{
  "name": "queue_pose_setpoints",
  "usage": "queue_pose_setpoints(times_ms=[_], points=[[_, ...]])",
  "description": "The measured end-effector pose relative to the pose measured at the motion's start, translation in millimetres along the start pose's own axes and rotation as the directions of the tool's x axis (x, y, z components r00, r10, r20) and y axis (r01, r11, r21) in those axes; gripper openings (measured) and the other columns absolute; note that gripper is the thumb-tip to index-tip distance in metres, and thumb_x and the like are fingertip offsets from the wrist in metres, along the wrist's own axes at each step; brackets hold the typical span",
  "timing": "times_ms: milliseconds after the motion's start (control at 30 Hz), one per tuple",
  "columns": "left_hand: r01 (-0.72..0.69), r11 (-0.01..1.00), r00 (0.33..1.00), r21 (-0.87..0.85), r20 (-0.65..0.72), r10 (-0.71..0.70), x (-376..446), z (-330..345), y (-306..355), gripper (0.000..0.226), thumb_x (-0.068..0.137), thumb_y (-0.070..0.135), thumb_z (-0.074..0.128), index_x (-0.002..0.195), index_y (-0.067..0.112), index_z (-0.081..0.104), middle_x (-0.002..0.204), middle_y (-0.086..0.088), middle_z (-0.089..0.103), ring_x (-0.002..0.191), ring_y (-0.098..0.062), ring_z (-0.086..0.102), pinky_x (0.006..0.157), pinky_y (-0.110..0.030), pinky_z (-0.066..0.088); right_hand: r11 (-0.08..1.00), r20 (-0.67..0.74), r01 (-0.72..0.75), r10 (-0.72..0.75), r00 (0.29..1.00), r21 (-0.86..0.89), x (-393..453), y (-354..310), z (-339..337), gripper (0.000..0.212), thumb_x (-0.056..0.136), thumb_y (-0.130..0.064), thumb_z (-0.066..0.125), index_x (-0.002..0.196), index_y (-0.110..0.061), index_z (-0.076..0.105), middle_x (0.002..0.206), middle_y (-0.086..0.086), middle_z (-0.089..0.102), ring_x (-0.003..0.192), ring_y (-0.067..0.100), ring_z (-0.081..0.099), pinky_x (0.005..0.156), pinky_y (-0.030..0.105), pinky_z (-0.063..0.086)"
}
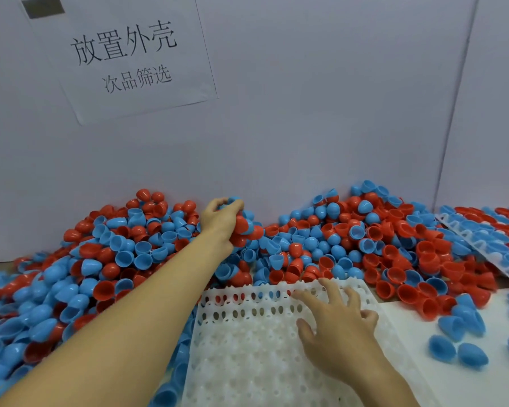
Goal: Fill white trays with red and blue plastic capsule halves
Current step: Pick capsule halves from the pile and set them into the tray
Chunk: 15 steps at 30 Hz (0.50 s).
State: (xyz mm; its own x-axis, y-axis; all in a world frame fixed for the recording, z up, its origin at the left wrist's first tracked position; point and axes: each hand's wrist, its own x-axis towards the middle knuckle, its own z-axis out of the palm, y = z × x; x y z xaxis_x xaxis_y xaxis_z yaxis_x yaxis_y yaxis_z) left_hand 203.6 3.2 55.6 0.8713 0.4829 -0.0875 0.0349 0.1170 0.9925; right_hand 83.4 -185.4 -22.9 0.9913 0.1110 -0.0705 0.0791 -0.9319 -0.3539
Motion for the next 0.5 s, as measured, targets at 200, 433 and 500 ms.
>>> queue_pose_setpoints(times_ms=[200, 433, 500], points=[[0.186, 0.943, 0.978, -0.276, -0.035, -0.203, -18.2, 9.2, -8.5, 0.018, 0.089, 0.017, 0.067, 0.106, 0.017, 0.063, 0.118, -0.016, 0.065, 0.105, -0.032, 0.065, 0.091, -0.056, 0.056, 1.0, 0.008, 0.004, -0.004, 1.0, 0.003, -0.8, 1.0, -1.1, 0.053, 0.099, -0.052, 0.038, 0.148, -0.056, 0.018, 0.166, -0.008, -0.003, 0.151, 0.033, -0.005, 0.117, 0.057, 0.012], [0.177, 0.92, 0.964, -0.35, -0.129, -0.234, -16.3, 18.2, 4.9, 0.031, 0.089, 0.011, 0.07, 0.115, 0.021, 0.057, 0.11, -0.01, 0.051, 0.098, -0.03, 0.055, 0.082, -0.052, 0.059, 1.0, 0.002, 0.01, -0.01, 1.0, 0.019, 1.0, 2.6, 1.7, 0.054, 0.099, -0.051, 0.04, 0.148, -0.056, 0.019, 0.165, -0.008, -0.003, 0.151, 0.033, -0.006, 0.116, 0.057, 0.013], [0.176, 0.911, 0.959, -0.372, -0.146, -0.245, -15.6, 17.3, 2.5, 0.027, 0.09, 0.01, 0.069, 0.108, 0.023, 0.053, 0.106, -0.009, 0.05, 0.097, -0.029, 0.054, 0.08, -0.049, 0.06, 1.0, 0.001, 0.009, -0.009, 1.0, 0.018, 1.4, 2.7, 2.2, 0.054, 0.098, -0.051, 0.04, 0.148, -0.056, 0.018, 0.165, -0.008, -0.003, 0.151, 0.033, -0.006, 0.116, 0.057, 0.013]])
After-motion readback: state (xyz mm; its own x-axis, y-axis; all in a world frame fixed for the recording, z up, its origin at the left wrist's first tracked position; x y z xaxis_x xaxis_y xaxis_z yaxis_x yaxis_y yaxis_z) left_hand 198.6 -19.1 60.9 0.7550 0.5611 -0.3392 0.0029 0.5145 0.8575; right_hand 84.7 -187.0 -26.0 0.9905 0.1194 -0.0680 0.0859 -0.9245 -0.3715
